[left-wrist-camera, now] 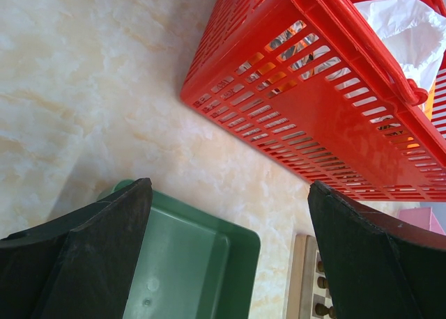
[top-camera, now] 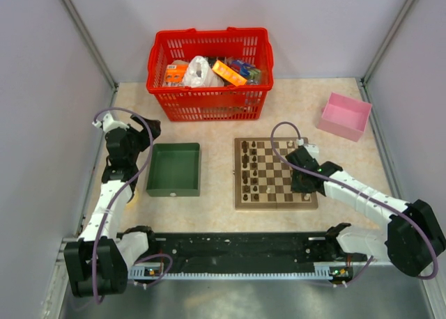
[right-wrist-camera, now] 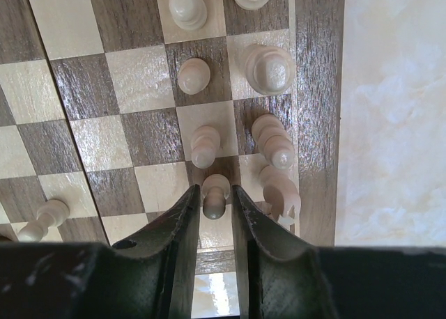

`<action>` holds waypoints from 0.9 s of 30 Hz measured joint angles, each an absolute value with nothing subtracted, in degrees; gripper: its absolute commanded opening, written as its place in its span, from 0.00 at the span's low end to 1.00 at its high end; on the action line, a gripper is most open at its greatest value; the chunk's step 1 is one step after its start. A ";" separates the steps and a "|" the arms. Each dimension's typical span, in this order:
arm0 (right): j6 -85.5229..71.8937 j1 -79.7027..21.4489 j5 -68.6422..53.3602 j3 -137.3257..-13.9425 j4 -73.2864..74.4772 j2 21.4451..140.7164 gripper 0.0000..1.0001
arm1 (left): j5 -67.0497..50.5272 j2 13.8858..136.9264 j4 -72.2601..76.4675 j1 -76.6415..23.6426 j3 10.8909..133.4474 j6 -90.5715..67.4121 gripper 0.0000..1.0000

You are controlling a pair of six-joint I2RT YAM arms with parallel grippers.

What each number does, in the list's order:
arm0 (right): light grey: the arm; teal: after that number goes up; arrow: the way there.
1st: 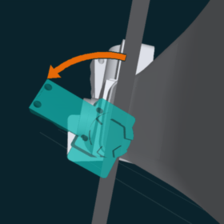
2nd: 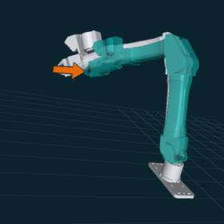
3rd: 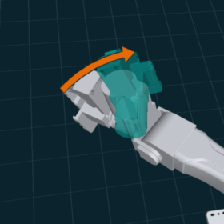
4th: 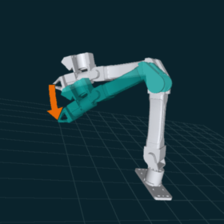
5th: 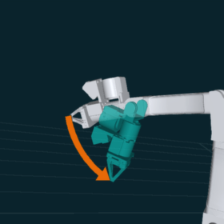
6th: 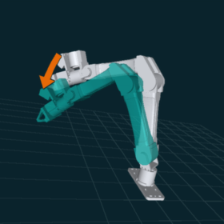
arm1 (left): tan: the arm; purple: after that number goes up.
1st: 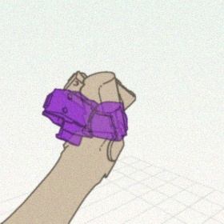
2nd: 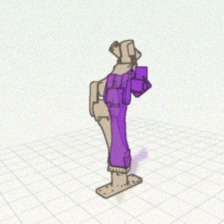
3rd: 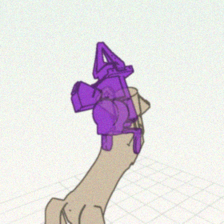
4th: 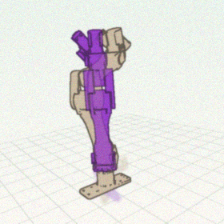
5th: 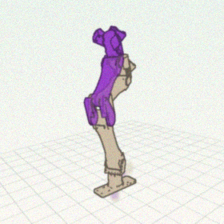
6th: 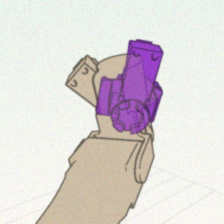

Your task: Set up the chess pieces on the board

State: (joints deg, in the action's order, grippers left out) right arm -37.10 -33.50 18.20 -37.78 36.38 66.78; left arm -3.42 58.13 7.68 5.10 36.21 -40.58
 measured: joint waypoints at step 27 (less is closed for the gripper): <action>-33.15 -40.91 13.06 -48.56 37.76 68.58 0.45 | -3.64 58.13 7.81 5.13 36.18 -40.62 0.99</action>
